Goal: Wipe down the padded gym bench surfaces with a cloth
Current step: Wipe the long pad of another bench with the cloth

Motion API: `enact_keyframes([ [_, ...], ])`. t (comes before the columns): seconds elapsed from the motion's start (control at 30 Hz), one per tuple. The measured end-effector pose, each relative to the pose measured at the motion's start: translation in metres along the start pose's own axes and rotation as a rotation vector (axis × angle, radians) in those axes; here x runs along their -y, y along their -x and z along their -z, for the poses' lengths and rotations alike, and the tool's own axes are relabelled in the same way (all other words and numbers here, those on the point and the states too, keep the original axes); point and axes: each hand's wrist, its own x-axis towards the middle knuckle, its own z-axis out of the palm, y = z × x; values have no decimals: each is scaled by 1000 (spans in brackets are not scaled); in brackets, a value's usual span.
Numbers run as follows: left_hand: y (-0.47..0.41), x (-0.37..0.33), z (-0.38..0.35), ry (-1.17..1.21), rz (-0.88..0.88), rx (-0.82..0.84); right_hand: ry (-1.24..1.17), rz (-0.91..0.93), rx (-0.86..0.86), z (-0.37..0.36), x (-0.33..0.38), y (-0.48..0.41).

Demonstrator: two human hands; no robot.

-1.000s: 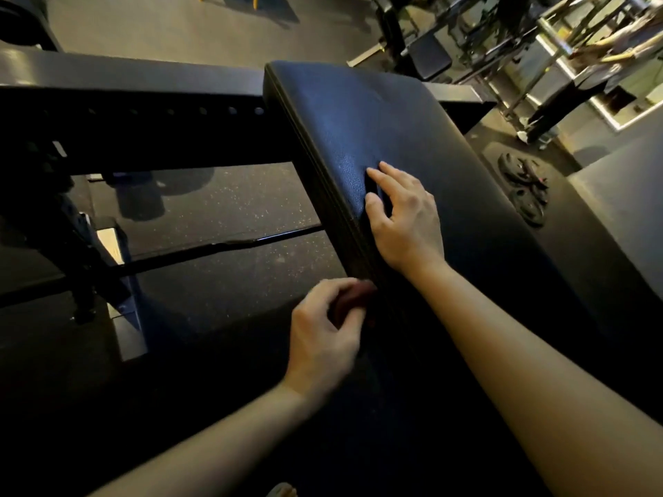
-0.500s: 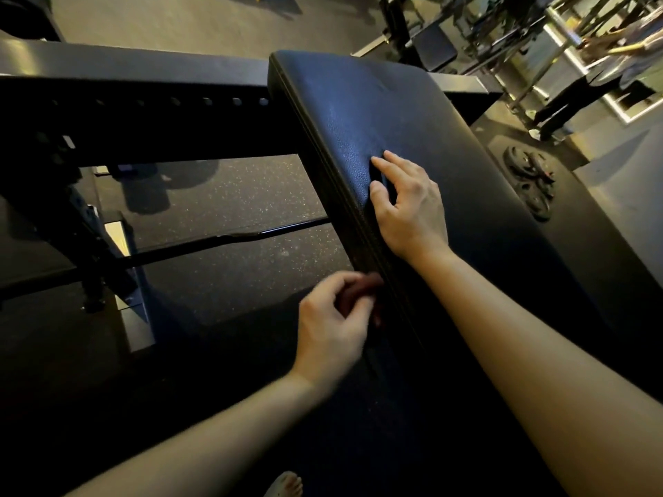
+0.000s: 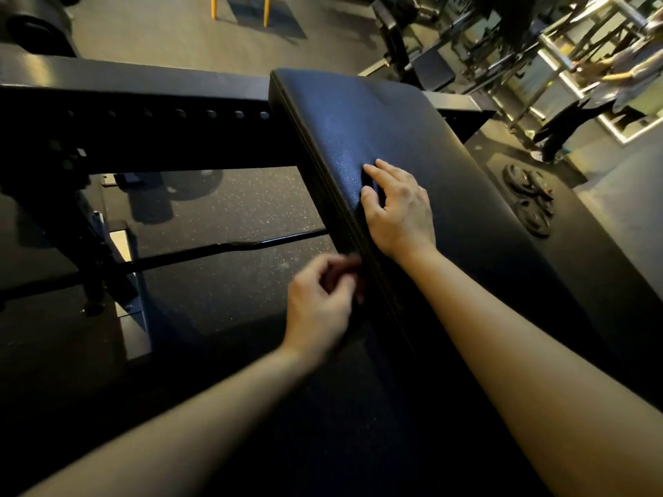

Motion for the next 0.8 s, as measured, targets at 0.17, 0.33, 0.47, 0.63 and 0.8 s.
enact_keyframes([
  [0.17, -51, -4, -3, -8, 9, -202, 11, 25, 25, 3, 1, 1],
  [0.33, 41, 8, -19, -87, -75, -106, -61, 89, 117, 27, -4, 20],
  [0.47, 123, 20, -24, -24, -30, 77, -67, 166, 133, 55, -26, 83],
  [0.63, 173, 35, -24, -80, 54, 150, -34, 180, 106, 79, -57, 175],
  [0.8, 150, 21, -19, 46, 153, -239, -35, 173, 104, 83, -68, 217],
])
